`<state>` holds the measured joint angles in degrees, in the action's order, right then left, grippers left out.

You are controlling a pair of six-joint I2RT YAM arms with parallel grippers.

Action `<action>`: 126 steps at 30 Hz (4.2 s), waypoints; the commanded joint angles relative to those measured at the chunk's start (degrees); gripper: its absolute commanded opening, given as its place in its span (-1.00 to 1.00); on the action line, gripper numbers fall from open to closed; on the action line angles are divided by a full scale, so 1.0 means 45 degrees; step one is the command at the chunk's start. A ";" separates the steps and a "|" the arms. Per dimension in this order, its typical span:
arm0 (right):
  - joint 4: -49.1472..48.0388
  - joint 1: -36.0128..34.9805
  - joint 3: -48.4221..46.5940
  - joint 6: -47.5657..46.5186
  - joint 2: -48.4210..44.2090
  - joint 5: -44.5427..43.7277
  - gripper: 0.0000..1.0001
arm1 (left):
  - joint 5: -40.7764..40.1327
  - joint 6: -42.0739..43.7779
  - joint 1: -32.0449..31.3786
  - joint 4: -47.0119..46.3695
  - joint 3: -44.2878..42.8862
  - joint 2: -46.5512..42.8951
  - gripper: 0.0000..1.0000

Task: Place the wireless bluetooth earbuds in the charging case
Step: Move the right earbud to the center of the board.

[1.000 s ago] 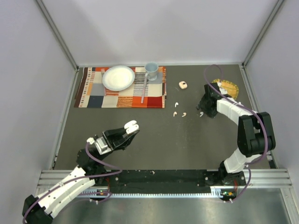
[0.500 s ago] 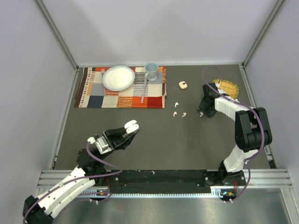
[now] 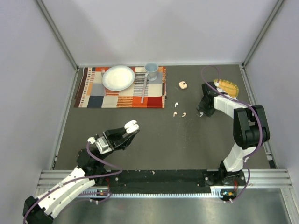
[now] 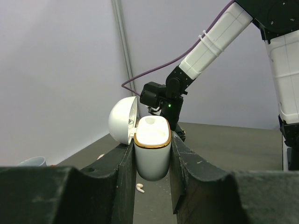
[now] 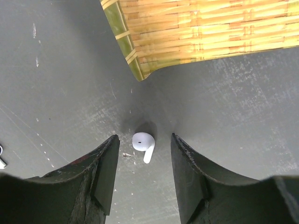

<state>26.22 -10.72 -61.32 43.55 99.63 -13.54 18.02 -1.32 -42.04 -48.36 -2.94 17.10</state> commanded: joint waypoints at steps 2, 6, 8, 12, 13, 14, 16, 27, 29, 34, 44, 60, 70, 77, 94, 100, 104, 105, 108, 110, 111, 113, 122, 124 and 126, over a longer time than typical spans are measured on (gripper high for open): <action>-0.0142 0.0058 -0.0495 -0.0146 0.0124 -0.0273 -0.04 | -0.0196 0.0138 -0.0032 -0.0289 0.0809 -0.0168 -1.00; -0.0123 0.0058 -0.0514 -0.0225 0.0281 -0.0272 -0.07 | -0.0138 0.0099 -0.0013 -0.0269 0.0790 -0.0168 -1.00; -0.0142 0.0058 -0.0475 -0.0205 0.0320 -0.0253 -0.08 | -0.0137 0.0099 -0.0032 -0.0250 0.0770 -0.0187 -1.00; -0.0142 0.0058 -0.0436 -0.0224 0.0378 -0.0331 -0.13 | -0.0157 0.0118 -0.0032 -0.0250 0.0790 -0.0168 -1.00; -0.0142 0.0058 -0.0455 -0.0205 0.0398 -0.0370 -0.20 | -0.0176 0.0137 -0.0032 -0.0250 0.0809 -0.0149 -1.00; -0.0142 0.0058 -0.0455 -0.0205 0.0417 -0.0351 -0.20 | -0.0157 0.0138 -0.0032 -0.0250 0.0790 -0.0148 -1.00; -0.0142 0.0058 -0.0436 -0.0205 0.0437 -0.0351 -0.20 | -0.0157 0.0176 -0.0032 -0.0250 0.0790 -0.0168 -1.00; -0.0142 0.0058 -0.0553 -0.0322 0.0691 -0.0233 -0.25 | -0.0216 0.0177 -0.0032 -0.0191 0.0810 -0.0187 -1.00; -0.0142 0.0058 -0.0592 -0.0322 0.0749 -0.0214 -0.25 | -0.0216 0.0177 -0.0032 -0.0191 0.0810 -0.0188 -1.00; -0.0162 0.0058 -0.0553 -0.0322 0.0769 -0.0155 -0.27 | -0.0255 0.0177 -0.0013 -0.0211 0.0790 -0.0187 -1.00; -0.0162 -0.0391 -0.0651 -0.0498 0.0789 -0.0409 -0.24 | -0.0255 0.0177 -0.0013 -0.0191 0.0770 -0.0207 -1.00; -0.0045 -0.0645 -0.0651 -0.0537 0.0945 -0.0702 -0.26 | -0.0333 0.0177 -0.0032 -0.0171 0.0829 -0.0168 -1.00; 0.0014 -0.0937 -0.0787 -0.0556 0.1120 -0.0605 -0.34 | -0.0411 0.0177 -0.0032 -0.0074 0.0829 -0.0226 -1.00; 0.0033 -0.1328 -0.0612 -0.0557 0.1199 -0.0740 -0.40 | -0.0450 0.0177 -0.0032 -0.0016 0.0810 -0.0226 -1.00; -0.0220 -0.1600 -0.0436 -0.1685 0.0829 -0.0468 -0.56 | -0.0470 0.0177 -0.0032 0.0219 0.0790 -0.0422 -1.00; -0.0279 -0.2928 0.0148 -0.2763 0.0263 -0.0798 -0.56 | -0.0450 0.0138 -0.0032 0.0219 0.0770 -0.0383 -1.00; -0.0455 -0.4079 0.1240 -0.2998 -0.0205 -0.1092 -0.55 | -0.0411 0.0138 -0.0032 0.0355 0.0751 -0.0500 -1.00; -0.0552 -0.4256 0.1456 -0.2979 -0.0323 -0.1170 -0.55 | -0.0411 0.0138 -0.0032 0.0375 0.0770 -0.0539 -1.00; -0.0728 -0.4843 0.2238 -0.3173 -0.0812 -0.1325 -0.54 | -0.0411 0.0157 -0.0032 0.0395 0.0770 -0.0597 -1.00; -0.0806 -0.5097 0.2764 -0.3271 -0.1007 -0.1521 -0.53 | -0.0411 0.0176 -0.0032 0.0472 0.0770 -0.0617 -1.00; -0.0787 -0.5291 0.2922 -0.3252 -0.1144 -0.1677 -0.53 | -0.0430 0.0177 -0.0032 0.0492 0.0770 -0.0617 -1.00; -0.0807 -0.5449 0.3292 -0.3291 -0.1242 -0.1834 -0.50 | -0.0450 0.0177 -0.0032 0.0492 0.0770 -0.0636 -1.00; -0.0514 -0.5606 0.3080 -0.2882 -0.1028 -0.2557 -0.29 | -0.0469 0.0177 -0.0032 0.0570 0.0770 -0.0636 -1.00; -0.0455 -0.5606 0.3022 -0.2551 -0.0873 -0.2480 -0.25 | -0.0470 0.0177 -0.0032 0.0590 0.0770 -0.0637 -1.00; -0.0377 -0.5606 0.2885 -0.2238 -0.0599 -0.2208 -0.22 | -0.0489 0.0177 -0.0032 0.0629 0.0770 -0.0656 -1.00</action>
<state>18.17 -35.22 -49.19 30.92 92.90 -25.65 16.58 -1.28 -42.04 -44.80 -2.87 14.74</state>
